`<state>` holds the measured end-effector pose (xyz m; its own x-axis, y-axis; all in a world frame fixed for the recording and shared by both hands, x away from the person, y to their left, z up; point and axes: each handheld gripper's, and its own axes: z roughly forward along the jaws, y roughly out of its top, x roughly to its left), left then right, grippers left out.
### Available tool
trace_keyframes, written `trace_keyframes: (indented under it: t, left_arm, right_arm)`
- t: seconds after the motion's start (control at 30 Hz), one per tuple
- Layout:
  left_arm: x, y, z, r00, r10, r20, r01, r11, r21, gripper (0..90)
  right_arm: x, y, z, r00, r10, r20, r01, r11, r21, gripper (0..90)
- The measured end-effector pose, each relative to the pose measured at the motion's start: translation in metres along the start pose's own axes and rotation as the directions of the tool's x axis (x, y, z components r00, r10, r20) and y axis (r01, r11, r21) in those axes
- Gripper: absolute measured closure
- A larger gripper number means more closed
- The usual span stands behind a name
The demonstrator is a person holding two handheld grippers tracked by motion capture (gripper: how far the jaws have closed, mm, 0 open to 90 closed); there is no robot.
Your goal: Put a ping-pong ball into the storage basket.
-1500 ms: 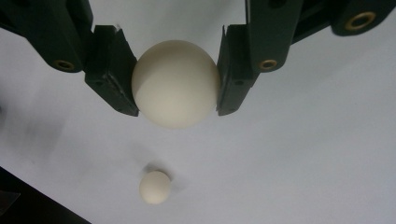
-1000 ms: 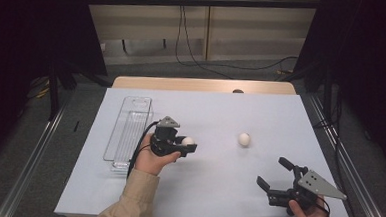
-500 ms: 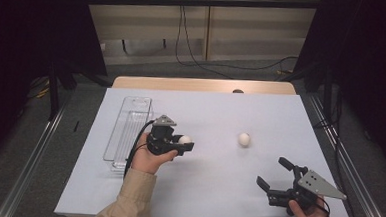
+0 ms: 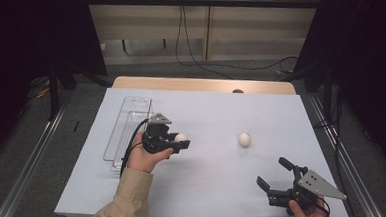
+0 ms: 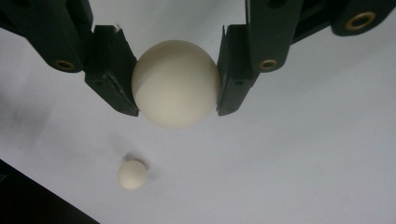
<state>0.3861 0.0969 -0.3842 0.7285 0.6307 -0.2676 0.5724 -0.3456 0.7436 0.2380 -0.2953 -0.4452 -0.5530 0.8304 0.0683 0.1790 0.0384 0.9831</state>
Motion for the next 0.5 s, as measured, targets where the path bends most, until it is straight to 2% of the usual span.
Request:
trace_keyframes:
  t: [0.5]
  left_arm:
    - [0.0059, -0.0006, -0.0057, 0.9997, -0.005, -0.023, 0.005, 1.0, -0.002, 51.0]
  right_arm:
    - [0.0003, 0.0, 0.0001, 1.0, 0.001, -0.002, -0.001, 1.0, -0.001, 1.3]
